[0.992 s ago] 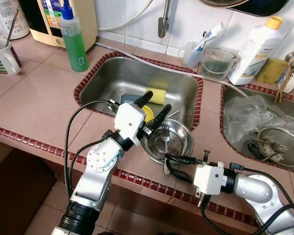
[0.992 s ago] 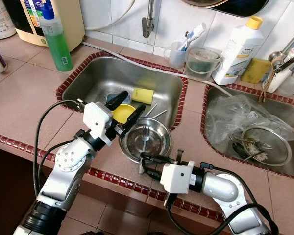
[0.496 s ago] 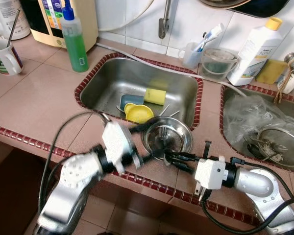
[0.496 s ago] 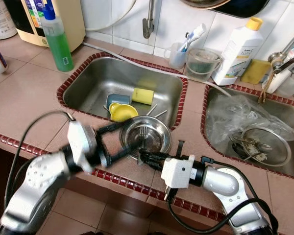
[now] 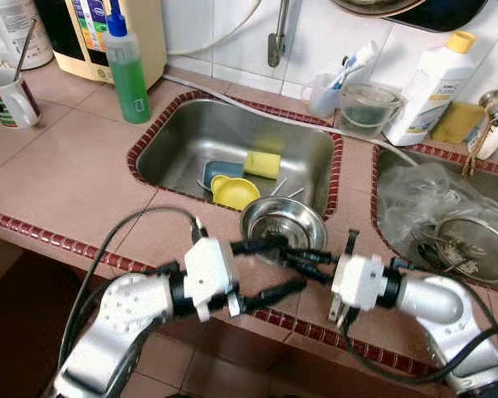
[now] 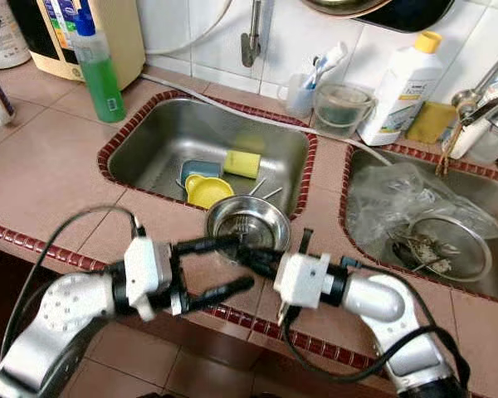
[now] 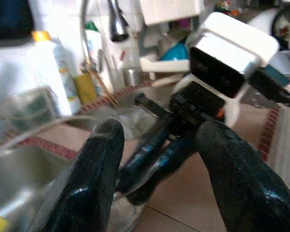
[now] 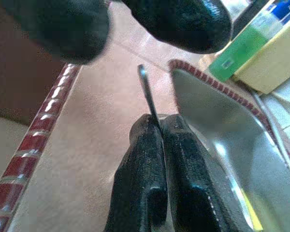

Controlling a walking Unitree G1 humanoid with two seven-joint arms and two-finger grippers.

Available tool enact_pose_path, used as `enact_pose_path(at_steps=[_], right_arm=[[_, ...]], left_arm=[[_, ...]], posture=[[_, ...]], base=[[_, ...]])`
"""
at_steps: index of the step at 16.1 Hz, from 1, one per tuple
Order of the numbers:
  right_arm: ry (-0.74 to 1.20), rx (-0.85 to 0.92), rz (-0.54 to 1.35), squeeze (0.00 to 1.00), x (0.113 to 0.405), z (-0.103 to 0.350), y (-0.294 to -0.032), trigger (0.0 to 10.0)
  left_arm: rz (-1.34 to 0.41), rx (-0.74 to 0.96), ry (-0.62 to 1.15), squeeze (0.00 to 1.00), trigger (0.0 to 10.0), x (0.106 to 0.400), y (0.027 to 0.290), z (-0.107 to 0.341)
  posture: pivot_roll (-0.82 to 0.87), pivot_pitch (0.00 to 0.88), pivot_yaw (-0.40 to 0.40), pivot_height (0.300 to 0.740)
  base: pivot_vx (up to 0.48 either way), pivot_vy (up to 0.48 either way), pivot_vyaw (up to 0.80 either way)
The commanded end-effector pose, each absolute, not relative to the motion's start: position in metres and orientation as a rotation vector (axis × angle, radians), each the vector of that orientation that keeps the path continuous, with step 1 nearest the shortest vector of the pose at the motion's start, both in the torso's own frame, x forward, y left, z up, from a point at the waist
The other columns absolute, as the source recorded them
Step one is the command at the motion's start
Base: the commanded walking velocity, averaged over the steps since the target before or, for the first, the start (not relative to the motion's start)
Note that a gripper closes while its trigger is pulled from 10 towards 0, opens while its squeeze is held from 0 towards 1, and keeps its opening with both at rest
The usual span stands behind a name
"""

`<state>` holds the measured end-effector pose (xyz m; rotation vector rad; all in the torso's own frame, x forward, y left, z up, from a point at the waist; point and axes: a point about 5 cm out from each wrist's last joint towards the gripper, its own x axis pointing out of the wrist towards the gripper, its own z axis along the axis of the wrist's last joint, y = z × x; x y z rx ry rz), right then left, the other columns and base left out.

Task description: Kitchen organization

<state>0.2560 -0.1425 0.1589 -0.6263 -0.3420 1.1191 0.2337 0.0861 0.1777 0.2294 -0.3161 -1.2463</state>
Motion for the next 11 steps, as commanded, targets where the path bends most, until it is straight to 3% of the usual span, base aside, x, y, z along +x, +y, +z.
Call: enact_pose_path(at_steps=[1,2,3,4,5,6,7,8,11], right_arm=[[-0.329,-0.617,1.124,0.00,0.257,0.169,-0.147,0.0],[-0.327,-0.602,1.126,0.00,0.258,0.175,-0.147,1.8],[-0.332,-0.600,1.127,0.00,0.258,0.178,-0.147,1.6],[-0.292,-0.549,1.149,0.00,0.258,0.179,-0.145,3.6],[-0.285,-0.537,1.162,0.00,0.256,0.178,-0.144,0.7],[-0.274,-0.532,1.175,0.00,0.251,0.174,-0.141,4.0],[-0.265,-0.528,1.185,0.00,0.248,0.172,-0.140,8.4],[-0.229,-0.498,1.205,0.00,0.245,0.171,-0.139,10.0],[-0.161,-0.415,1.257,0.00,0.239,0.180,-0.140,10.0]], left_arm=[[-1.208,0.240,-0.331,0.00,10.0,0.240,0.088,0.180],[-1.200,0.246,-0.337,0.00,10.0,0.243,0.088,0.182],[-1.198,0.250,-0.340,0.00,10.0,0.245,0.088,0.182],[-1.187,0.254,-0.350,0.00,10.0,0.249,0.087,0.184],[-1.186,0.257,-0.356,0.00,10.0,0.250,0.087,0.185],[-1.187,0.258,-0.362,0.00,10.0,0.252,0.086,0.186],[-1.186,0.261,-0.367,0.00,10.0,0.253,0.086,0.187],[-1.181,0.265,-0.373,0.00,10.0,0.255,0.086,0.188],[-1.176,0.278,-0.379,0.00,10.0,0.259,0.087,0.189]], posture=[[-0.12,0.120,-0.081,0.740],[-0.12,0.119,-0.081,0.740],[-0.13,0.118,-0.080,0.740],[-0.13,0.117,-0.080,0.740],[-0.13,0.117,-0.080,0.740],[-0.13,0.116,-0.080,0.740],[-0.13,0.116,-0.080,0.740],[-0.13,0.119,-0.080,0.740],[-0.13,0.121,-0.077,0.740]], base=[[0.000,0.000,0.00],[0.000,0.000,0.00],[0.000,0.000,0.00],[0.000,0.000,0.00],[0.000,0.000,0.00],[0.000,0.000,0.00],[0.000,0.000,0.00],[0.000,0.000,0.00],[0.000,0.000,0.00]])
